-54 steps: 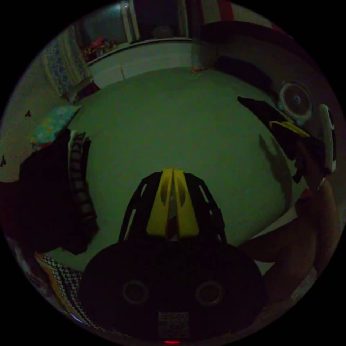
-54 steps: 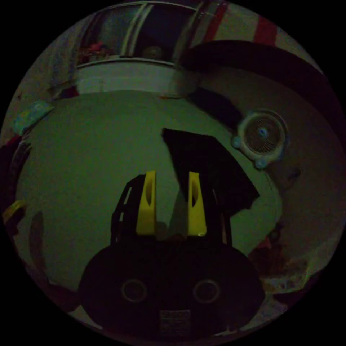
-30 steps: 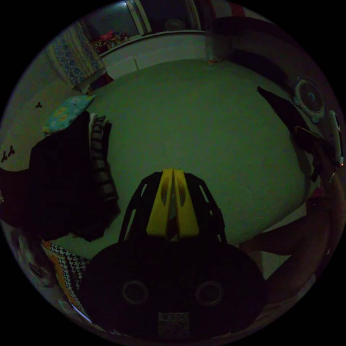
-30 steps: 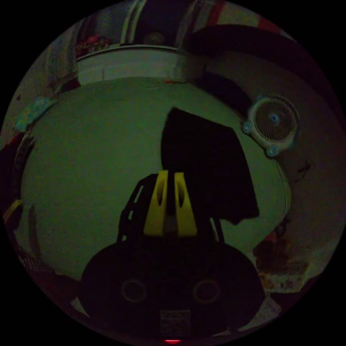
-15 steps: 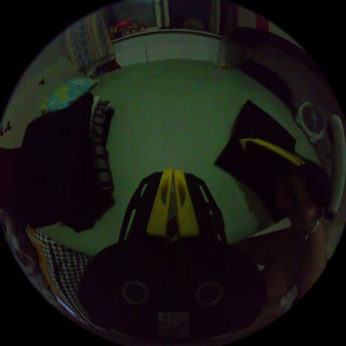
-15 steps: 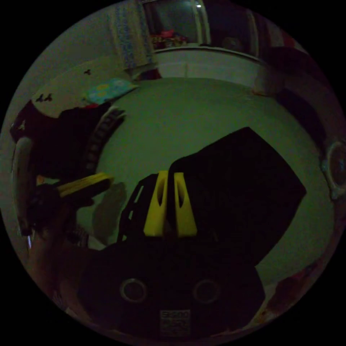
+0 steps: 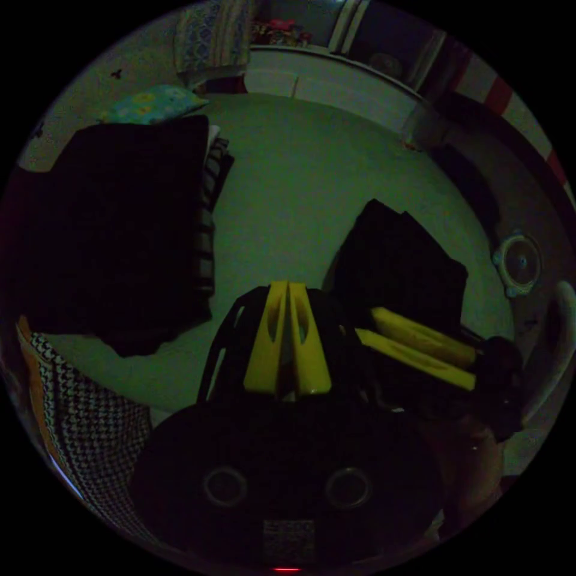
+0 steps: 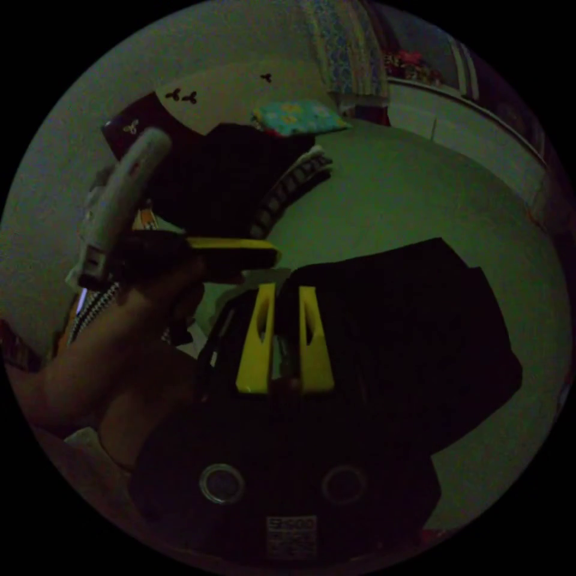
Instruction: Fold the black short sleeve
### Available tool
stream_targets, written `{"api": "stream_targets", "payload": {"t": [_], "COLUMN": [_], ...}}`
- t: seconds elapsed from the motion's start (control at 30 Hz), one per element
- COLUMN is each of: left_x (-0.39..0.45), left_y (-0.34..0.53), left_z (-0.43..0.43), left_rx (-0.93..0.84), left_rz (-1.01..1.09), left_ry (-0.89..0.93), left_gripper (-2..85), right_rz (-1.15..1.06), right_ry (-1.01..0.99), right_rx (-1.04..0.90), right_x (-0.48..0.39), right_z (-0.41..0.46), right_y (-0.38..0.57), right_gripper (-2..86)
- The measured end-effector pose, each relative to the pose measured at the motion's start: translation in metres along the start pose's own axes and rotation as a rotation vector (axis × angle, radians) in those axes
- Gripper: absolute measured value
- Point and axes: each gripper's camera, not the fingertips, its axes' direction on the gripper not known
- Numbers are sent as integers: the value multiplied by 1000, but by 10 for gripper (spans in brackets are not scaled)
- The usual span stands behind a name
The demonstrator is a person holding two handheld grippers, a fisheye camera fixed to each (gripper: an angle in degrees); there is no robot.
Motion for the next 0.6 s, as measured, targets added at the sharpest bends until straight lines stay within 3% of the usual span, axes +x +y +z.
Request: {"api": "stream_targets", "payload": {"t": [0.3, 0.6], "left_x": [-12, -16], "left_y": [-1, 7], "left_z": [3, 1], "left_rx": [-62, -97], "left_rz": [31, 40], "left_ry": [103, 143], "left_gripper": [11, 5], "right_rz": [266, 347], "right_ry": [-20, 49], "right_rx": [229, 161], "right_x": [47, 65], "right_z": [-41, -36], "right_y": [-1, -14], "right_gripper": [73, 73]}}
